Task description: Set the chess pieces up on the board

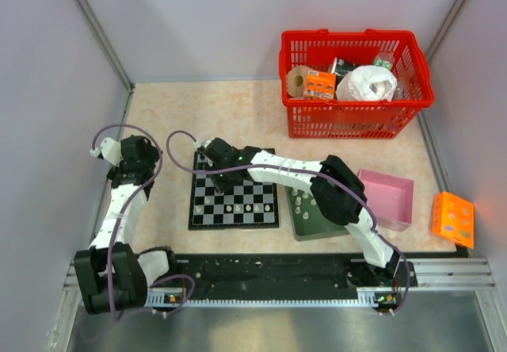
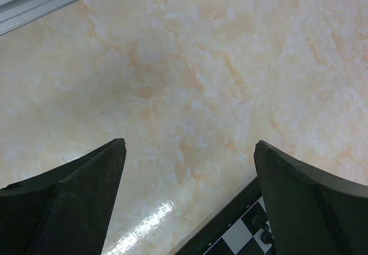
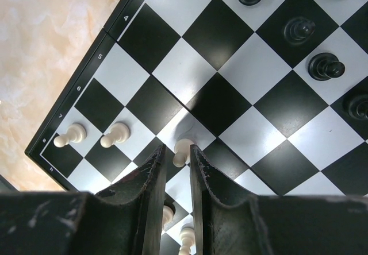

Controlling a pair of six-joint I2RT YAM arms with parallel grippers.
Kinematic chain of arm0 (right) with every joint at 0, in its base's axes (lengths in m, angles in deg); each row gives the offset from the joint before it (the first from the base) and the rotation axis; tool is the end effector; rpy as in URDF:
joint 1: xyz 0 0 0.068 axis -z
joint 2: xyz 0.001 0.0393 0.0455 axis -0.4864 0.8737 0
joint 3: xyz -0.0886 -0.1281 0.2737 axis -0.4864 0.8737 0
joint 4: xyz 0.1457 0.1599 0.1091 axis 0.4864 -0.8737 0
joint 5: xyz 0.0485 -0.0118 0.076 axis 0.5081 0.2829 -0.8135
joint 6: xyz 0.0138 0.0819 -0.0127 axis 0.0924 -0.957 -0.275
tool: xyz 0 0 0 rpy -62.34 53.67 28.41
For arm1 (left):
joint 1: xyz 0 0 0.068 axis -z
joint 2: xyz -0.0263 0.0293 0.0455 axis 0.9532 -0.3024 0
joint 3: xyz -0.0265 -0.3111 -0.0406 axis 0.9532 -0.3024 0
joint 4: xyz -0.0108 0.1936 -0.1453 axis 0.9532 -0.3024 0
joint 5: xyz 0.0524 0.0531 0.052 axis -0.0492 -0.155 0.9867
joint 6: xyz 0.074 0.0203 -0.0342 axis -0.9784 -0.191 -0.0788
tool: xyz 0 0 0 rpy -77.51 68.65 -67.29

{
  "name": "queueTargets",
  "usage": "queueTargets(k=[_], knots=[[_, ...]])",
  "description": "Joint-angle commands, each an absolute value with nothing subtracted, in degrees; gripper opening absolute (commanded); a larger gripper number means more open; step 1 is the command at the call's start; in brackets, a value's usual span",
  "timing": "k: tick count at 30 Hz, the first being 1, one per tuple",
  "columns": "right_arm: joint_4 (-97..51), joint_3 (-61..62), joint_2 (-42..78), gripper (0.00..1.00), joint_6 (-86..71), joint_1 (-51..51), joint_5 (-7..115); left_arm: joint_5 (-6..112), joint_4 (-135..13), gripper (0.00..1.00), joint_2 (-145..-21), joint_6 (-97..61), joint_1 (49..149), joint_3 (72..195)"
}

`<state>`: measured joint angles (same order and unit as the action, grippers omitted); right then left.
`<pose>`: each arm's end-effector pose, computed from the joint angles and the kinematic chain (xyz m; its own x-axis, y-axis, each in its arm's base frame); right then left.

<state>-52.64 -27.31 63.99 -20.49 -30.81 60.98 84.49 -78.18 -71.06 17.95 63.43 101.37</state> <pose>0.2606 0.4518 0.2050 -0.6727 -0.4915 -0.5531 -0.6831 0.6998 0.2090 0.2160 0.0638 0.2663 -0.0893 -0.6938 -0.7146 -0.7574 0.5133 -0.4037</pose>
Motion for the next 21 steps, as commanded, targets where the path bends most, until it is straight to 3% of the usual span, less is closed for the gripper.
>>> queueTargets(k=[1,10,14,21], knots=[[-52.8,-30.2,65.4,0.23,-20.2,-30.7,60.4,85.3,-76.6,0.98,-69.3,18.3,63.1,101.9],[-53.0,-30.5,65.7,0.17,-20.3,-30.7,61.1,85.0,-75.9,0.98,-69.3,18.2,63.2,101.4],[-53.1,-30.5,65.1,0.06,-20.0,-30.7,60.8,84.9,-75.7,0.98,-69.4,18.2,63.1,101.4],[-53.1,-27.1,61.8,0.04,-19.6,-33.0,59.9,85.1,-75.7,0.98,-69.5,18.2,63.1,101.4]])
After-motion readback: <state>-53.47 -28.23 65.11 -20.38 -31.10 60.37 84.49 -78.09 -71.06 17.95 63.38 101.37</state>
